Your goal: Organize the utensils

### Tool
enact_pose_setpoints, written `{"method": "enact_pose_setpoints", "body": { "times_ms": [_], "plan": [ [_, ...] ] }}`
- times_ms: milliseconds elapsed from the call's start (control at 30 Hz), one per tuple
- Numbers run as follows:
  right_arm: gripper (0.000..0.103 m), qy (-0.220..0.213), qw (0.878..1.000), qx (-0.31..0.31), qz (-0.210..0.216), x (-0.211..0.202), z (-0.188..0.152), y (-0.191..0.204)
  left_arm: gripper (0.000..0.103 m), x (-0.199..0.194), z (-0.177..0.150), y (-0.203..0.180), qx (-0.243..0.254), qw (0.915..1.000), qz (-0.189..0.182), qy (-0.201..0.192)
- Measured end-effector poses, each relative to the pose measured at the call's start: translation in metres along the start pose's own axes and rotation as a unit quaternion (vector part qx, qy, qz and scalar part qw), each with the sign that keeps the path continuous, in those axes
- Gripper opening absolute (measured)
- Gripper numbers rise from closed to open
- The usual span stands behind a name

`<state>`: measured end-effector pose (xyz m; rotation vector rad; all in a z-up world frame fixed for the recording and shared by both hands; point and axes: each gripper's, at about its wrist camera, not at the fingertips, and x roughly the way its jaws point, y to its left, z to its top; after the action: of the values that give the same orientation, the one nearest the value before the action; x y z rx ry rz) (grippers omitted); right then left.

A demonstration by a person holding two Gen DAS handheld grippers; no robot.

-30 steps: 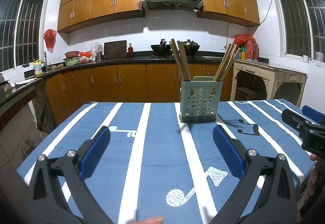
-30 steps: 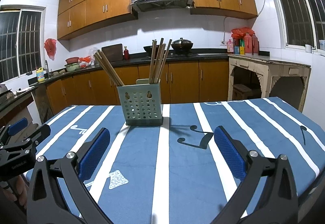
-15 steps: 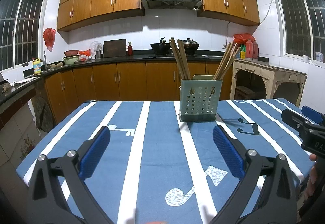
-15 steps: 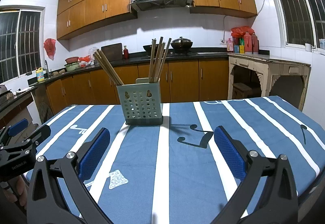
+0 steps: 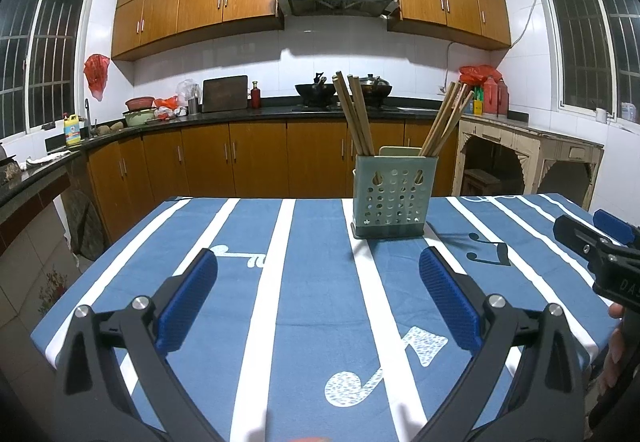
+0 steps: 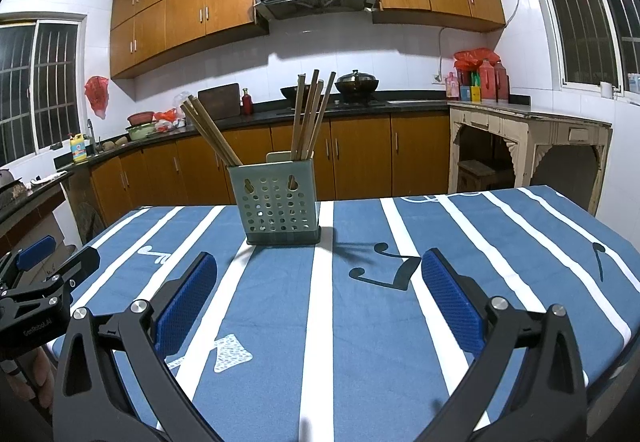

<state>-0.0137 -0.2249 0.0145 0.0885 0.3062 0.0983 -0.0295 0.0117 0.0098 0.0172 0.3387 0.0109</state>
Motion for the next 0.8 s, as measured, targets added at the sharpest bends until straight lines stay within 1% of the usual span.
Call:
{"method": "enact_pose_setpoints", "body": {
  "times_ms": [800],
  "plan": [
    [0.101, 0.002, 1.000, 0.001, 0.000, -0.0003, 0.0023, 0.0002, 0.099, 0.0008, -0.0007, 0.0000, 0.000, 1.0000, -0.001, 0.002]
  ]
}}
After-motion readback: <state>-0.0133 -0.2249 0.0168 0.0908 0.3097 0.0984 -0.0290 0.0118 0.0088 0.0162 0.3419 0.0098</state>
